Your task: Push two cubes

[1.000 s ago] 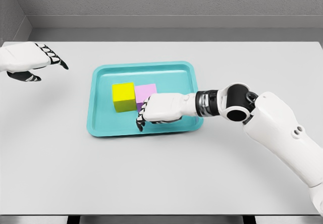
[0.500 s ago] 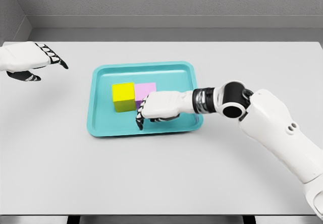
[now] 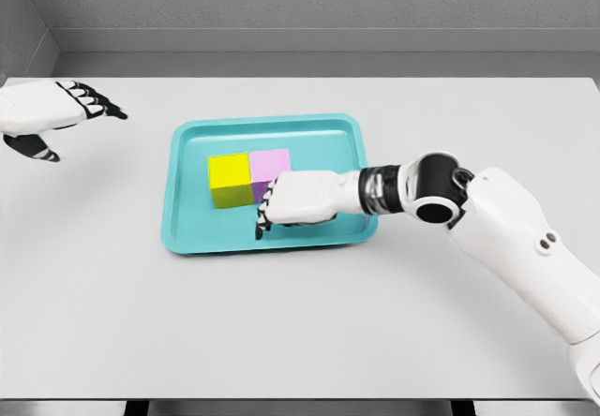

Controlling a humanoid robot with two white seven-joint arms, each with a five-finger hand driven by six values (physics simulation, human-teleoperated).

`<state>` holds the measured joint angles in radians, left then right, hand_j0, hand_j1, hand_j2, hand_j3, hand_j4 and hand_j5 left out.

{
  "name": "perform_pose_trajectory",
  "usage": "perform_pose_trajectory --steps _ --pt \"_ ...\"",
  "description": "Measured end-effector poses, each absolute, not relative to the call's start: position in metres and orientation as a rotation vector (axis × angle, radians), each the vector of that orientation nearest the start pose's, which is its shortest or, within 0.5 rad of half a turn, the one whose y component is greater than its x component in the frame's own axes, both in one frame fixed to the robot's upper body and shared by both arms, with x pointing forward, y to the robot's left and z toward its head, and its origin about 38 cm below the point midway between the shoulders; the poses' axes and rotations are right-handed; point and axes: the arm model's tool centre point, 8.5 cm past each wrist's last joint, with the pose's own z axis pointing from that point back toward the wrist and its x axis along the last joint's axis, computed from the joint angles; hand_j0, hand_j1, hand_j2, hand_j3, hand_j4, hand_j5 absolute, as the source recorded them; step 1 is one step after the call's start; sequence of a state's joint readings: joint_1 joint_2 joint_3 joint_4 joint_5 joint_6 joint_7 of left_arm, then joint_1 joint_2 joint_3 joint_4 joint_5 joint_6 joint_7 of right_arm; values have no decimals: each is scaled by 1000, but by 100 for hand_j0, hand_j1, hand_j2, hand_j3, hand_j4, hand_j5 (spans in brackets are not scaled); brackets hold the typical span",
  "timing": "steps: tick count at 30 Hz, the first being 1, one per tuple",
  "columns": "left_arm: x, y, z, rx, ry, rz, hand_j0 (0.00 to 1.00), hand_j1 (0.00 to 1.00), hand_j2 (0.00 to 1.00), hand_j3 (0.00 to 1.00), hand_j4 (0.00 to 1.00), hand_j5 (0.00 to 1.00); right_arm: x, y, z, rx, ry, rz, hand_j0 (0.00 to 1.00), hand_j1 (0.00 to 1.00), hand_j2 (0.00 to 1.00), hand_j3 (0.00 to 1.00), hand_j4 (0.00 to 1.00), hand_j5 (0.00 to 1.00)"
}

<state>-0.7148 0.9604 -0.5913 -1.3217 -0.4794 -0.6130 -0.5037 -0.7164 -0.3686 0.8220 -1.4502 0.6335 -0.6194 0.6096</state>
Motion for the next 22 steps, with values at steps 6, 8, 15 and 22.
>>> perform_pose_trajectory --steps 6,8,15,22 --pt "447 400 254 671 -1167 -2068 100 100 100 100 100 100 398 -90 196 143 1858 -2736 56 56 56 56 56 56" --pt "447 400 254 672 -1165 -2067 100 100 100 100 100 100 399 -98 206 156 1889 -2717 56 56 56 56 56 56" --pt "447 400 254 672 -1166 -2067 100 100 100 100 100 100 397 -212 262 291 2132 -2709 100 100 100 100 100 100" --pt "446 401 254 668 -1169 -2062 100 100 100 100 100 100 414 -323 298 668 2264 -2798 100 100 100 100 100 100"
